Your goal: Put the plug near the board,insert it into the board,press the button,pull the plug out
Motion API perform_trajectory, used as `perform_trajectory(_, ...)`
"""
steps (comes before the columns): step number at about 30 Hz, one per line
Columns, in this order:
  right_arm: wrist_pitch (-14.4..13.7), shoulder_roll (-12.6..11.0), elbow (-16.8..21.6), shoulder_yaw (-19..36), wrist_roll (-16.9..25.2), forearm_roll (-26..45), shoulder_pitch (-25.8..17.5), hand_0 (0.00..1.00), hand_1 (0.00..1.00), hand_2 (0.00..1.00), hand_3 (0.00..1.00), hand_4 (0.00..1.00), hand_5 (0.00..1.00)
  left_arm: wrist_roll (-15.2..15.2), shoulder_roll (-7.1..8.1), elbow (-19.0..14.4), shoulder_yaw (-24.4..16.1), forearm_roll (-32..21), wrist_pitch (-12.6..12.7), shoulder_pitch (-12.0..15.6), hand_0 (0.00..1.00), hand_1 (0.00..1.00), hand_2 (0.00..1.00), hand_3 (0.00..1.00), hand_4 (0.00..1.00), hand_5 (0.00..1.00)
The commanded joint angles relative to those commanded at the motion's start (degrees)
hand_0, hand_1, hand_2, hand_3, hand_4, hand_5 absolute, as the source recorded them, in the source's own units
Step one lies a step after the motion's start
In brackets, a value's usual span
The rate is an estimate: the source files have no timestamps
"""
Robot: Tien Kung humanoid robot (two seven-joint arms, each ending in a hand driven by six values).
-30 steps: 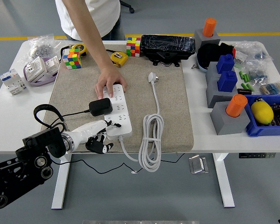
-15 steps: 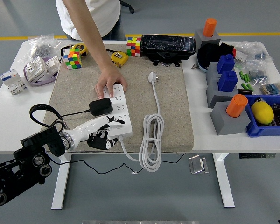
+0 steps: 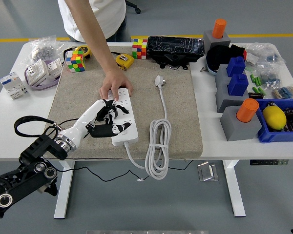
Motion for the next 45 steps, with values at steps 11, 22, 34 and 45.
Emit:
perform_trajectory(11,0.03,0.09,-0.02,0.10,0.00,-0.02,-0.02,0.585,0.665,0.633,0.564,0.976,0.580,0.55,-0.77,-0.22,-1.19,0.68,-0.31,0.44,0.176,0.138,0.244,0.515,0.769,0.184)
perform_trajectory(22,0.02,-0.02,-0.02,0.12,-0.02,-0.06,0.00,0.583,0.665,0.633,0.565,0.976,0.581,8.03,1.02,-3.27,-1.67,8.92,-6.68,0.48,0.091,0.042,0.170,0.580,0.778,0.184)
perform_trajectory(34,0.04,-0.22,-0.01,-0.21,-0.03,0.03,0.29,0.585,0.665,0.633,0.565,0.976,0.580,23.87,2.78,-6.52,-0.98,21.52,-19.72,-0.66,0.081,0.044,0.149,0.863,0.740,0.067)
perform_trajectory(45,0.05,-0.45,0.06,-0.61,-0.03,0.06,0.29,0.585,0.665,0.633,0.565,0.976,0.580,22.85,2.86,-5.34,-0.64,22.00,-18.69,-1.00,0.080,0.043,0.146,0.865,0.748,0.070)
